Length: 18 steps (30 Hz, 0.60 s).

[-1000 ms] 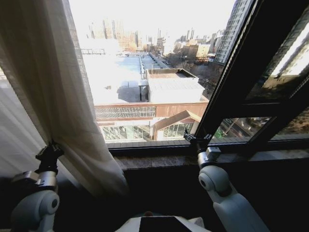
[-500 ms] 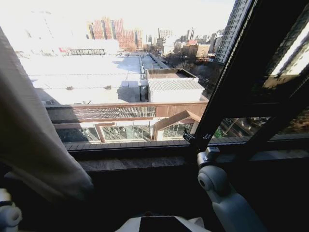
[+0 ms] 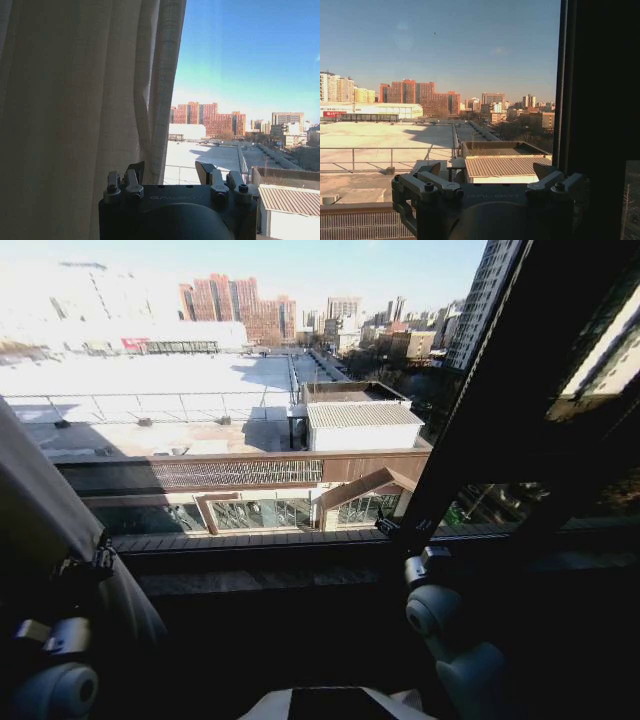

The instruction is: Open the curtains by pulling them apart, changing their state from closed to fully open.

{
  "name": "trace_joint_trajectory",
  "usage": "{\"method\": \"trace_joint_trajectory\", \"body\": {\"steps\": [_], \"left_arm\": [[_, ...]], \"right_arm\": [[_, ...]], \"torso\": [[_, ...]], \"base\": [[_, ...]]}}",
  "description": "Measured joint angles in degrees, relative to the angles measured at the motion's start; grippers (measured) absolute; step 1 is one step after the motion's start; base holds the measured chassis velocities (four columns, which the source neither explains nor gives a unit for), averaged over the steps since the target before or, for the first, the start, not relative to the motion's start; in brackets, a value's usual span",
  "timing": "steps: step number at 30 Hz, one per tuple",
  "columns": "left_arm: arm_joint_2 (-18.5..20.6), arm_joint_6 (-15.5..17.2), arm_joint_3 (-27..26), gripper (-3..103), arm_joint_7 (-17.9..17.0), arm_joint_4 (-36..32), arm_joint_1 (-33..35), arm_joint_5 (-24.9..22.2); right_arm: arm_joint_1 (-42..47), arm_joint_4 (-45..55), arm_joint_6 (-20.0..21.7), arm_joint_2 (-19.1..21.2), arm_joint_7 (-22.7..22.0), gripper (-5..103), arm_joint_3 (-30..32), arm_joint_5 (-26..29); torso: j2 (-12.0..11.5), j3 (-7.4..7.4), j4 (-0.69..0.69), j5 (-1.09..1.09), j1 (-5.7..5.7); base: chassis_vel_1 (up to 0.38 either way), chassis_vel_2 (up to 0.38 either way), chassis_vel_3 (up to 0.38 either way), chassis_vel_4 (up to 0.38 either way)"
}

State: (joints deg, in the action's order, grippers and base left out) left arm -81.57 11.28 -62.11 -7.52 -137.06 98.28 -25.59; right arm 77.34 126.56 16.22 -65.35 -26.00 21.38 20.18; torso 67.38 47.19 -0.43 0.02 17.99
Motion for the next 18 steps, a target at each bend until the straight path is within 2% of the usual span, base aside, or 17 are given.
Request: {"method": "trace_joint_trajectory", "body": {"steps": [1, 4, 5, 7, 8, 10, 15, 18], "left_arm": [[0.7, 0.9, 0.9, 60, -2.8, -0.4, -0.5, 0.1], [3.1, 2.3, 2.2, 76, -7.5, -0.2, -1.8, -0.2], [3.1, 2.3, 2.2, 76, -7.5, -0.2, -1.8, -0.2], [4.2, 2.6, 3.3, 87, -10.6, 0.9, -2.4, -0.3], [4.2, 2.6, 3.3, 87, -10.6, 0.9, -2.4, -0.3], [5.5, 2.7, 4.0, 97, -12.0, 2.7, -2.9, -0.4], [8.9, 2.7, 3.8, 101, -11.2, 6.0, -4.6, -2.9], [11.6, 2.6, 2.4, 86, -8.3, 9.0, -6.1, -5.4]], "right_arm": [[0.1, 0.0, 0.1, 0.3, 0.0, 100, -0.1, 0.1], [0.2, -0.5, 0.1, 0.8, -0.2, 100, -0.2, 0.4], [0.2, -0.5, 0.1, 0.8, -0.2, 100, -0.2, 0.4], [0.3, -1.0, 0.1, 0.9, -0.3, 100, -0.3, 0.4], [0.3, -1.0, 0.1, 0.9, -0.3, 100, -0.3, 0.4], [0.4, -1.5, 0.1, 0.9, -0.4, 100, -0.6, 0.4], [0.2, -2.4, 0.1, 0.5, -1.3, 100, -1.6, 0.2], [0.9, -2.4, 0.0, -0.3, -1.6, 100, -1.2, 0.0]], "torso": [[0.0, 0.0, -0.01, 0.0, 0.0], [0.0, 0.0, -0.01, 0.0, 0.0], [0.0, 0.0, -0.01, 0.0, 0.0], [0.0, 0.0, -0.01, -0.01, 0.0], [0.0, 0.0, -0.01, -0.01, 0.0], [0.0, 0.0, -0.01, -0.01, 0.0], [0.0, 0.0, 0.0, -0.02, 0.0], [0.0, 0.0, -0.01, -0.02, 0.0]], "base": [[0.0, 0.0, 0.0, 0.0], [0.0, 0.0, 0.0, 0.0], [0.0, 0.0, 0.0, 0.0], [0.0, 0.0, 0.0, 0.0], [0.0, 0.0, 0.0, 0.0], [0.0, 0.0, 0.0, 0.0], [0.0, 0.0, 0.0, 0.0], [0.0, 0.0, 0.0, 0.0]]}}
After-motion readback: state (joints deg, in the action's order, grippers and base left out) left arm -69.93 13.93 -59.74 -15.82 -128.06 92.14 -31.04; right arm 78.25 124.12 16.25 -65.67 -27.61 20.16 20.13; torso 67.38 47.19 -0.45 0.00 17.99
